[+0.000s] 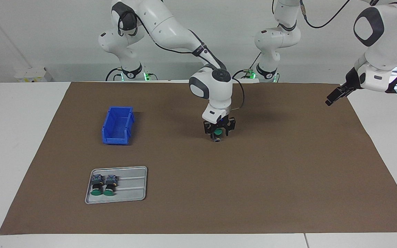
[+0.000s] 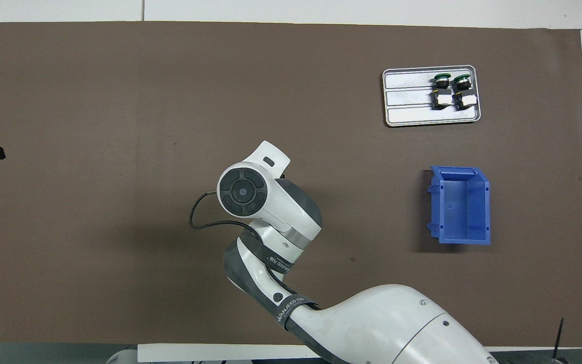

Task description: Place and press button with both arms

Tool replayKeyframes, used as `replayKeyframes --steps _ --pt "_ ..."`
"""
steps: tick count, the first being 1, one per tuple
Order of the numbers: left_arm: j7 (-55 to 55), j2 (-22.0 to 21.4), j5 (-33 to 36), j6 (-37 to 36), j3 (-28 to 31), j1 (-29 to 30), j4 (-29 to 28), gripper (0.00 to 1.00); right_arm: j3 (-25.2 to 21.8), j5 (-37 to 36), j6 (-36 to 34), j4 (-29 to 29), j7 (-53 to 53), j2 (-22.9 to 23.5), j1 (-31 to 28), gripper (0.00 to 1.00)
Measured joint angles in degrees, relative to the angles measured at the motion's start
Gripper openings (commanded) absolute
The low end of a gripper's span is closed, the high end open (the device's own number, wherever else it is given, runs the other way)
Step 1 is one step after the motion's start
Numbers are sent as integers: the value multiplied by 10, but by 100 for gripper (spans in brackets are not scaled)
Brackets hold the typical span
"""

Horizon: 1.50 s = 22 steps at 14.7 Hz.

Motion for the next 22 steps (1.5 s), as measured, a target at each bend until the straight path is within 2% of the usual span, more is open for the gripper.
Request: replayKeyframes --steps 3,5,8,10,14,16,18,22 --pt "5 5 1 -54 -3 -1 51 100 -3 0 -31 19 -4 -1 -3 0" --pt "11 19 2 -76 -5 -1 81 100 -6 0 -89 56 -12 -5 -15 0" --pt "44 37 2 -78 -5 0 101 100 -8 3 -133 54 -84 -62 -93 0" --pt "55 41 2 -78 -5 0 104 100 -8 8 -147 -3 -152 -135 -162 1" --pt "57 42 2 -77 -8 -2 105 100 -8 68 -151 -181 -331 -297 -285 3" --pt "57 42 2 -77 -12 -11 105 100 -9 102 -150 -253 -427 -359 -356 3" --pt "57 42 2 -77 -13 -22 105 100 -11 116 -138 -310 -469 -396 -404 3" --pt "57 42 2 -77 -13 -32 105 100 -10 117 -100 -363 -469 -404 -416 3"
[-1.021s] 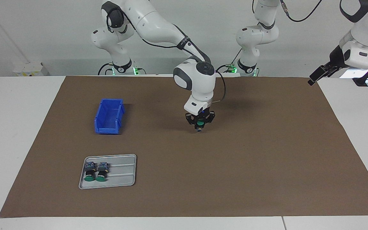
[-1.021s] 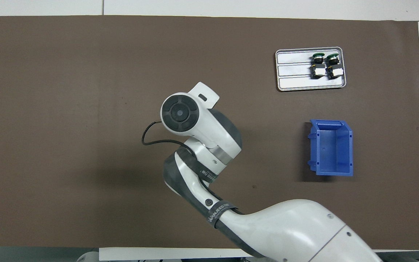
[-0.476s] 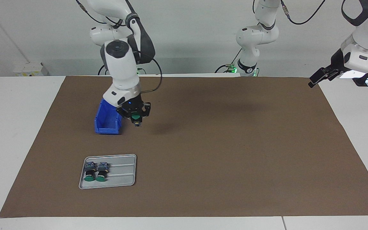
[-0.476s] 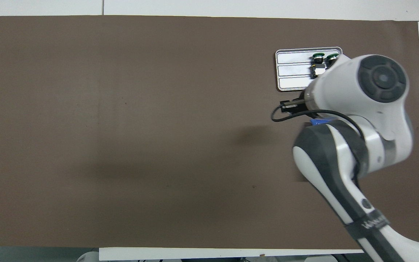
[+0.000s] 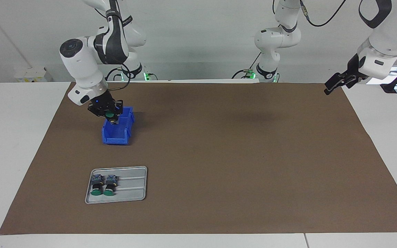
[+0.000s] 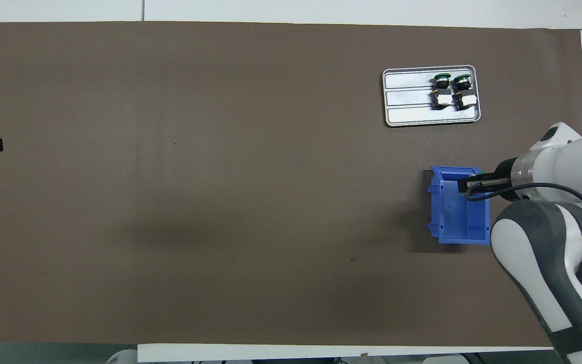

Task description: Place and press button with both arms

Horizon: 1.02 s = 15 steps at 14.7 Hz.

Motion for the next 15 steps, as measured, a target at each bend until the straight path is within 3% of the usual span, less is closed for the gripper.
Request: replayKeyframes --steps 4,6,7,11,13,14,15 --pt "0 0 0 -2 -1 -15 -2 100 1 0 61 -43 1 11 -1 4" --pt "0 0 0 -3 -2 -19 -3 100 1 0 75 -52 1 23 -1 14" --pt "0 0 0 -3 -2 -19 -3 100 2 0 77 -53 1 27 -1 23" --pt "0 0 0 -4 -2 -22 -5 100 2 0 78 -53 1 30 -1 86" --pt "0 0 0 -4 -2 -22 -6 100 3 0 77 -50 0 30 -1 91" --pt "0 0 0 -4 -2 -22 -6 100 3 0 74 -44 0 29 -1 99" --pt "0 0 0 -4 -2 -22 -6 100 3 0 58 -32 0 28 -1 99"
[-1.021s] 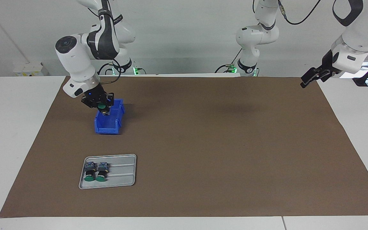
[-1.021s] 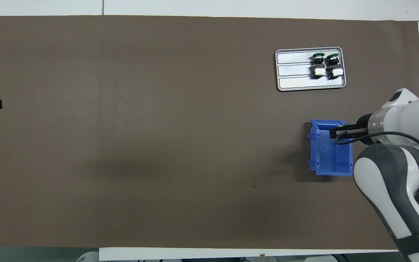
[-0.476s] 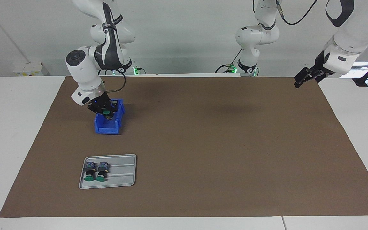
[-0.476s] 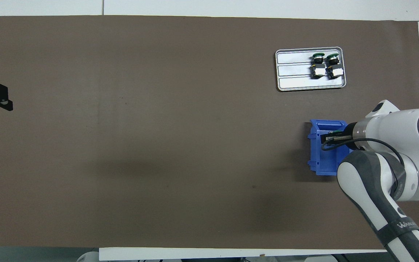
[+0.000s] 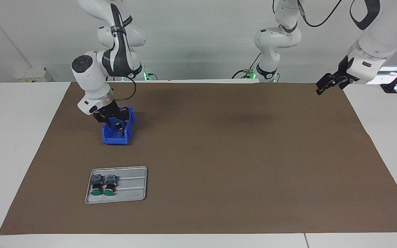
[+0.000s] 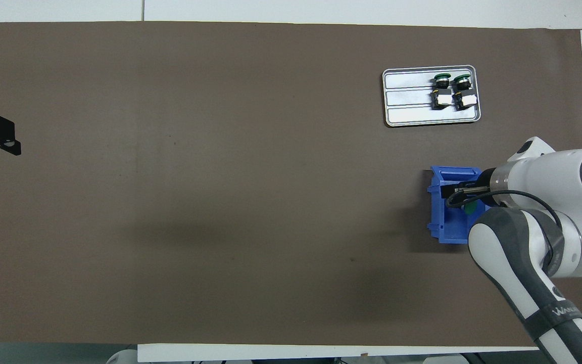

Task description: Place and press button with both arms

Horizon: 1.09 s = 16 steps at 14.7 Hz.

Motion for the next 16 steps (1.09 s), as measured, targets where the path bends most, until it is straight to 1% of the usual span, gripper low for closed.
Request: replayKeyframes --steps 2,4,7,9,11,12,14,16 --pt "0 0 0 0 0 0 0 100 0 0 -55 41 0 -3 0 99" --pt "0 0 0 0 0 0 0 100 0 0 -116 96 0 -5 -3 99" --pt "1 0 0 0 0 0 0 100 -1 0 -200 175 0 -7 -24 99" --pt "1 0 0 0 0 0 0 100 -2 -1 -286 247 0 -8 -48 99" --pt "1 0 0 0 0 0 0 100 -4 -6 -379 332 -1 -5 -69 99" --pt "1 0 0 0 0 0 0 100 -4 -14 -408 366 -1 -3 -73 99" --pt "1 0 0 0 1 1 0 100 -3 -30 -444 409 -1 6 -73 99" --pt "1 0 0 0 5 3 0 100 -1 -39 -461 429 -1 24 -70 99"
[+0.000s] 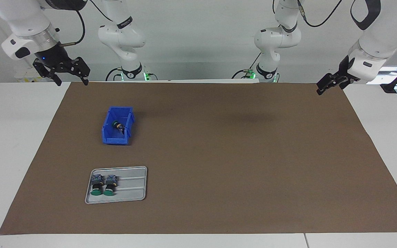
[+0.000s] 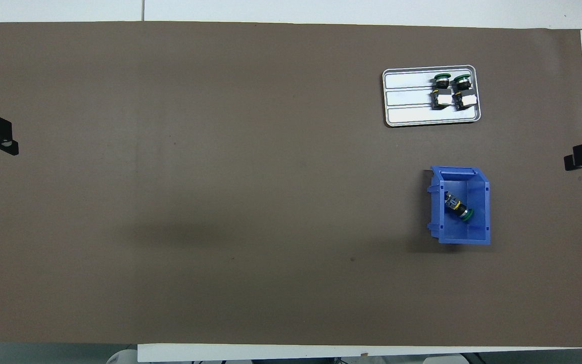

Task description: Place and press button with both arms

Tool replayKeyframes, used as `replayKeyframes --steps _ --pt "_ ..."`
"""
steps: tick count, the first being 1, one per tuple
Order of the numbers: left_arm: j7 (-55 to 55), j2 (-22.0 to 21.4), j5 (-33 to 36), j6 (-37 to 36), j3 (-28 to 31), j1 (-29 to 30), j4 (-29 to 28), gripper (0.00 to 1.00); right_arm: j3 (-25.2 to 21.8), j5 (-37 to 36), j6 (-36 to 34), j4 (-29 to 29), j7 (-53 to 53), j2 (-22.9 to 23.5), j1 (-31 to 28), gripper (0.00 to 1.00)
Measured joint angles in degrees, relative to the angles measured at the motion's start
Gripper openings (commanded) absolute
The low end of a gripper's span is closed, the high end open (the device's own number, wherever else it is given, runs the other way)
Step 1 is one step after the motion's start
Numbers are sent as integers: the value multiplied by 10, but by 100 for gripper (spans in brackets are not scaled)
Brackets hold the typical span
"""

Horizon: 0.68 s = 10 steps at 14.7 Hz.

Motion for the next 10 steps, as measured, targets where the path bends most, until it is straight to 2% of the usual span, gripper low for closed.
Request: replayKeyframes --steps 5,10 --pt "0 0 0 0 2 4 0 100 -25 -3 -5 12 0 44 26 99" --pt "0 0 0 0 2 4 0 100 -36 -3 -9 23 0 48 31 99"
